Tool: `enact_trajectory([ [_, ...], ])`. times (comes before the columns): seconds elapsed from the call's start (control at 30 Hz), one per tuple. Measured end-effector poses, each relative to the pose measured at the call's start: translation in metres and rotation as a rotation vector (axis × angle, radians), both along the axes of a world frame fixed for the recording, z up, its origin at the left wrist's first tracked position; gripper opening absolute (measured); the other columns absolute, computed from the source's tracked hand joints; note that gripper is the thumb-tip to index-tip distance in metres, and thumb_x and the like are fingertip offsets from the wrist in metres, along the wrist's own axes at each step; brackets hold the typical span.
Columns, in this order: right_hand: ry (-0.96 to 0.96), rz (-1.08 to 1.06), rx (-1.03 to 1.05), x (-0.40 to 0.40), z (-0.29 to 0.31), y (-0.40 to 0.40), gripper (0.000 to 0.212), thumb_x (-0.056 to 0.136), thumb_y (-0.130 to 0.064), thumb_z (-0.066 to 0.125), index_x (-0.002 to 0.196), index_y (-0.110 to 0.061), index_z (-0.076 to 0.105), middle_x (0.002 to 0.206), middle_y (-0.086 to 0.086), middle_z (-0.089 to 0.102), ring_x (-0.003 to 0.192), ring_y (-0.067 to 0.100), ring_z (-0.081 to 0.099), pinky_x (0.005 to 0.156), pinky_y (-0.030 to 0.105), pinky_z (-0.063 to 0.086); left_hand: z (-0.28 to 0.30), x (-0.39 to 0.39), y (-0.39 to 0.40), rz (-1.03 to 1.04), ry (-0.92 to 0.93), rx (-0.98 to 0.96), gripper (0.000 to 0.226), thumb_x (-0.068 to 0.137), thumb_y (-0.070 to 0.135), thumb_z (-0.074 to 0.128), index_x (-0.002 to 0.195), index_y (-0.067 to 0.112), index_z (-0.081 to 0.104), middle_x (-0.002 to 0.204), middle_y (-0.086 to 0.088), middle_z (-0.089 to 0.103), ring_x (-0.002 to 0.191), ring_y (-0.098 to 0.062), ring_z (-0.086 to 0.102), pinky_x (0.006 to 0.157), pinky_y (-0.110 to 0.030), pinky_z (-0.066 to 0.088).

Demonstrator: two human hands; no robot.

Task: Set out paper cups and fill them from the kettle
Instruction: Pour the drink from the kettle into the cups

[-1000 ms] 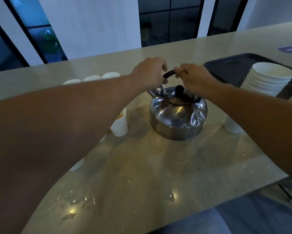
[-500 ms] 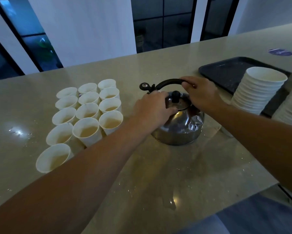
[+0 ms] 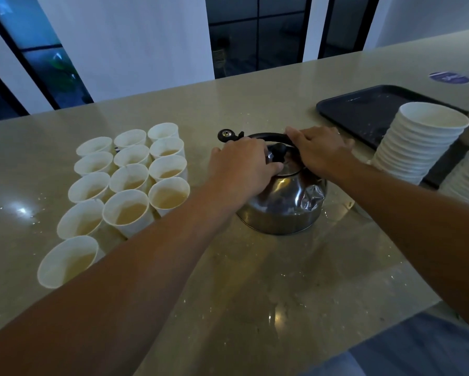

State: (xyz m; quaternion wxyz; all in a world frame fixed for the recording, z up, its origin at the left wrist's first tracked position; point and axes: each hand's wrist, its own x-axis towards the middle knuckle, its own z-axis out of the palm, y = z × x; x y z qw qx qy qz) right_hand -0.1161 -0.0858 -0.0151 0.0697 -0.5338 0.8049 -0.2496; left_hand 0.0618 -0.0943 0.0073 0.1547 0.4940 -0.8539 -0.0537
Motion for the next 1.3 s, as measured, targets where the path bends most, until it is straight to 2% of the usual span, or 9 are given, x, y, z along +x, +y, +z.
enact_trajectory([
  [0.07,-0.019,-0.001,-0.017,0.002,0.001,0.001,0.054,0.100,-0.063,0.024,0.103,-0.035,0.071,0.112,0.007,0.063,0.124,0.029,0.045,0.103,0.050,0.021,0.001,-0.001,-0.002,0.004,-0.003,-0.008,0.037,0.089,0.058,0.058,0.109,0.028,0.065,0.104,0.005,0.064,0.100,-0.020,0.059,0.083,-0.039,0.041],
  [0.2,-0.159,-0.010,-0.279,0.005,-0.008,0.011,0.047,0.102,-0.055,0.027,0.087,-0.030,0.065,0.099,0.002,0.062,0.108,0.025,0.054,0.104,0.052,0.031,0.008,-0.009,-0.009,-0.004,-0.061,-0.042,0.043,0.088,0.061,0.058,0.109,0.023,0.065,0.098,0.004,0.066,0.095,-0.021,0.061,0.071,-0.035,0.041],
  [0.3,-0.264,-0.054,-0.414,0.010,-0.023,0.023,0.056,0.098,-0.059,0.026,0.110,-0.028,0.071,0.102,0.000,0.070,0.104,0.021,0.059,0.102,0.055,0.037,0.007,-0.018,-0.011,-0.031,-0.070,-0.096,0.050,0.090,0.066,0.051,0.114,0.023,0.060,0.104,0.002,0.063,0.099,-0.022,0.059,0.068,-0.036,0.039],
  [0.43,-0.189,-0.081,-0.389,0.013,-0.040,0.029,0.057,0.102,-0.057,0.024,0.105,-0.030,0.075,0.084,-0.004,0.070,0.098,0.019,0.060,0.095,0.039,0.027,0.001,-0.026,-0.011,-0.073,-0.134,-0.186,0.047,0.097,0.060,0.041,0.117,0.020,0.053,0.100,-0.001,0.065,0.093,-0.024,0.061,0.063,-0.036,0.034],
  [0.67,-0.259,-0.108,-0.422,0.018,-0.044,0.032,0.051,0.105,-0.052,0.021,0.113,-0.039,0.070,0.092,-0.009,0.068,0.106,0.012,0.054,0.086,0.026,0.010,-0.011,-0.030,-0.007,-0.123,-0.128,-0.292,0.037,0.106,0.043,0.029,0.115,0.012,0.047,0.095,-0.004,0.068,0.072,-0.027,0.057,0.049,-0.034,0.017],
  [0.87,-0.292,-0.096,-0.465,0.018,-0.046,0.033,0.049,0.104,-0.054,0.017,0.114,-0.048,0.064,0.093,-0.013,0.071,0.109,0.008,0.056,0.094,0.030,0.012,-0.019,-0.030,-0.005,-0.121,-0.058,-0.320,0.042,0.106,0.044,0.029,0.120,0.011,0.050,0.096,-0.003,0.069,0.080,-0.025,0.065,0.057,-0.034,0.029],
  [1.0,-0.249,-0.121,-0.462,0.019,-0.046,0.033,0.048,0.105,-0.052,0.017,0.116,-0.048,0.064,0.090,-0.015,0.071,0.111,0.008,0.057,0.085,0.023,0.009,-0.022,-0.030,-0.005,-0.118,-0.035,-0.328,0.043,0.106,0.044,0.030,0.124,0.010,0.049,0.098,-0.004,0.069,0.082,-0.025,0.066,0.058,-0.035,0.032],
  [1.17,-0.255,-0.151,-0.426,0.018,-0.045,0.033,0.054,0.106,-0.049,0.021,0.091,-0.033,0.071,0.081,-0.011,0.067,0.103,0.014,0.058,0.092,0.029,0.012,-0.015,-0.029,-0.003,-0.038,0.140,-0.348,0.038,0.107,0.044,0.028,0.114,0.013,0.049,0.093,-0.001,0.067,0.070,-0.019,0.061,0.051,-0.028,0.026],
  [1.3,-0.214,-0.134,-0.438,0.020,-0.043,0.035,0.049,0.107,-0.045,0.021,0.118,-0.041,0.068,0.100,-0.010,0.074,0.113,0.013,0.055,0.094,0.030,0.011,0.016,-0.025,-0.002,0.050,0.144,-0.235,0.040,0.105,0.048,0.029,0.114,0.015,0.049,0.093,-0.001,0.062,0.073,-0.019,0.049,0.063,-0.034,0.032],
])
